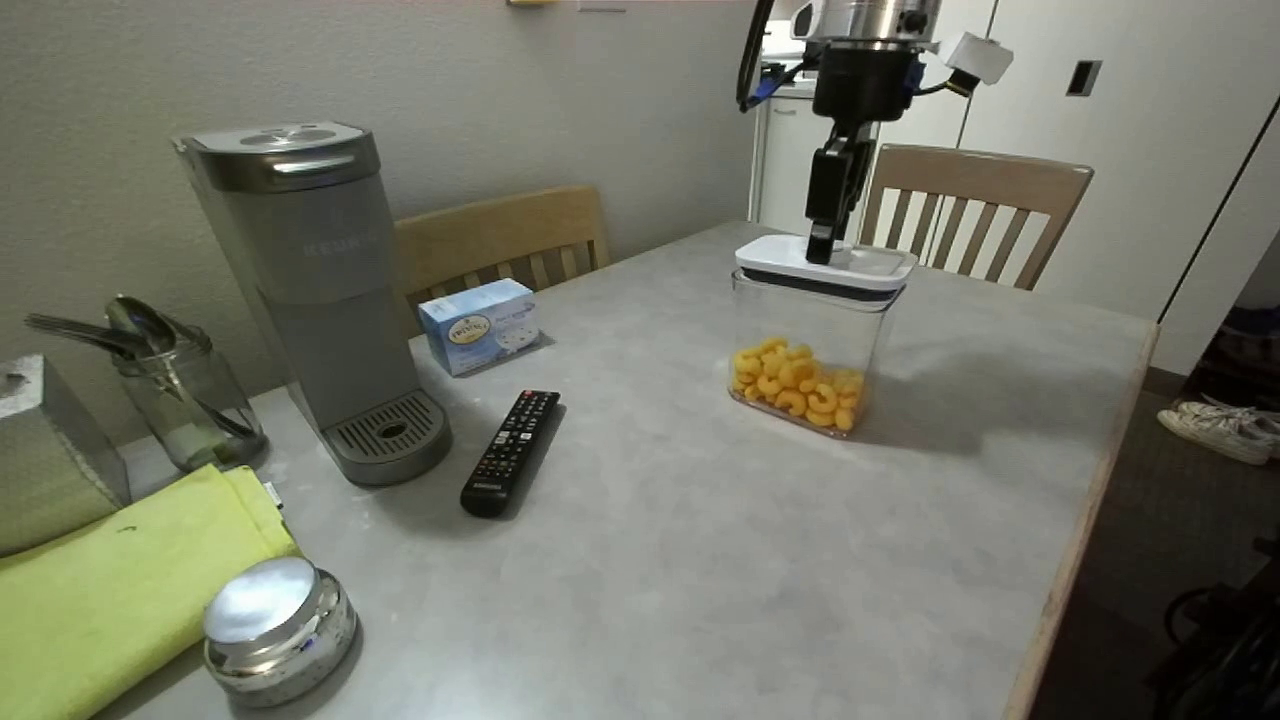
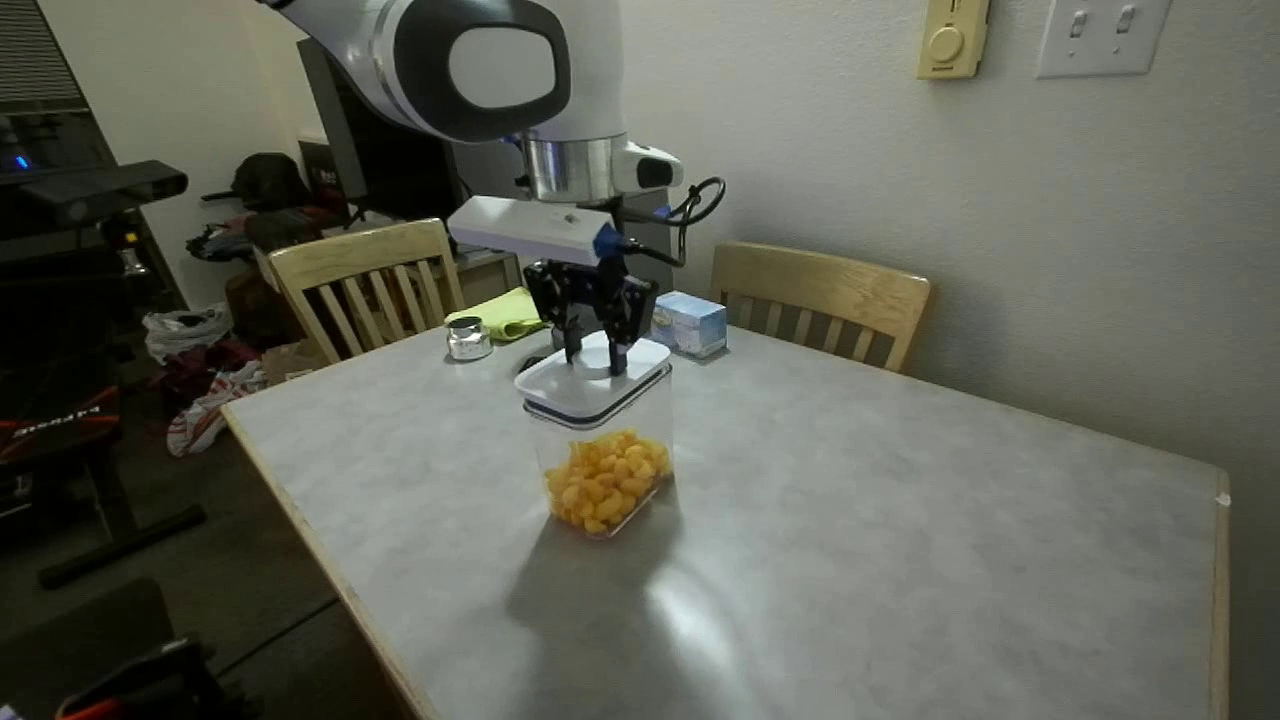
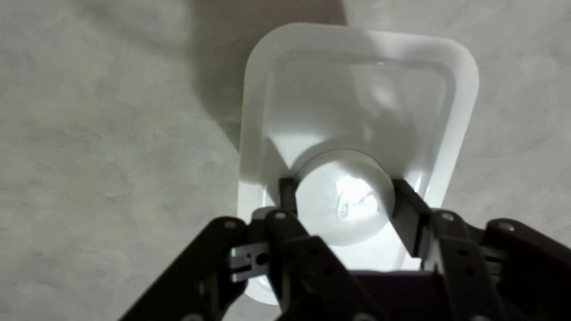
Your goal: Pick up the white lid and put it on the table. Pick up the white lid and put it back on the container.
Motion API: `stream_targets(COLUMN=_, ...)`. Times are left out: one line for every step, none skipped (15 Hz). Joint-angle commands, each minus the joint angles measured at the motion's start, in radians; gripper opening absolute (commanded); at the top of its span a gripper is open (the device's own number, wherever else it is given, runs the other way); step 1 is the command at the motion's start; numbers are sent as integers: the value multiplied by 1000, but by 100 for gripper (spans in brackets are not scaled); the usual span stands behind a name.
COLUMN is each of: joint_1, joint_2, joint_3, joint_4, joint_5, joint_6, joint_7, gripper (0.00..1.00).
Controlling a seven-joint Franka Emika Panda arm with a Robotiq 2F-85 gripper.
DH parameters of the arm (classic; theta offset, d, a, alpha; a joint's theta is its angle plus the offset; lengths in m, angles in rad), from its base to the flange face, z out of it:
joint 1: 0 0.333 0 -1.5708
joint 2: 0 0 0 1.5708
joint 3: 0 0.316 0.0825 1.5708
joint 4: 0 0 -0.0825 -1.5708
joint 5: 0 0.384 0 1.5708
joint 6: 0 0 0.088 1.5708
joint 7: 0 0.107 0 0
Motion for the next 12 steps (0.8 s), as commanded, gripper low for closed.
stream_targets(joint_1=5, joint_2=-42, joint_3=-5, joint_4=-44, joint_5=19, joint_6=-10, joint_7=-21, gripper=29)
stream_targets(joint_1=5, joint_2=-41, joint_3=-5, joint_4=-45, joint_5=20, joint_6=-10, joint_7=-23, gripper=29)
stream_targets(joint_1=5, joint_2=-41, joint_3=-5, joint_4=-46, joint_5=21, joint_6=-10, joint_7=-23, gripper=29)
stream_targets(joint_1=4, joint_2=-40, joint_3=-5, joint_4=-46, joint_5=22, joint_6=-10, joint_7=-24, gripper=29)
stream_targets(joint_1=4, joint_2=-38, joint_3=-5, joint_4=-46, joint_5=22, joint_6=-10, joint_7=-25, gripper=29)
stream_targets(joint_1=3, joint_2=-38, joint_3=-5, joint_4=-46, joint_5=24, joint_6=-8, joint_7=-27, gripper=29)
stream_targets(joint_1=3, joint_2=-37, joint_3=-5, joint_4=-46, joint_5=23, joint_6=-5, joint_7=-27, gripper=29)
stream_targets(joint_1=3, joint_2=-37, joint_3=-5, joint_4=-46, joint_5=24, joint_6=-4, joint_7=-27, gripper=29)
stream_targets(joint_1=3, joint_2=-36, joint_3=-5, joint_4=-45, joint_5=25, joint_6=-3, joint_7=-29, gripper=29)
stream_targets(joint_1=3, joint_2=-36, joint_3=-5, joint_4=-45, joint_5=25, joint_6=-2, joint_7=-29, gripper=29)
stream_targets(joint_1=2, joint_2=-37, joint_3=-4, joint_4=-45, joint_5=27, joint_6=1, joint_7=-31, gripper=37)
stream_targets(joint_1=2, joint_2=-37, joint_3=-4, joint_4=-45, joint_5=28, joint_6=4, joint_7=-31, gripper=57)
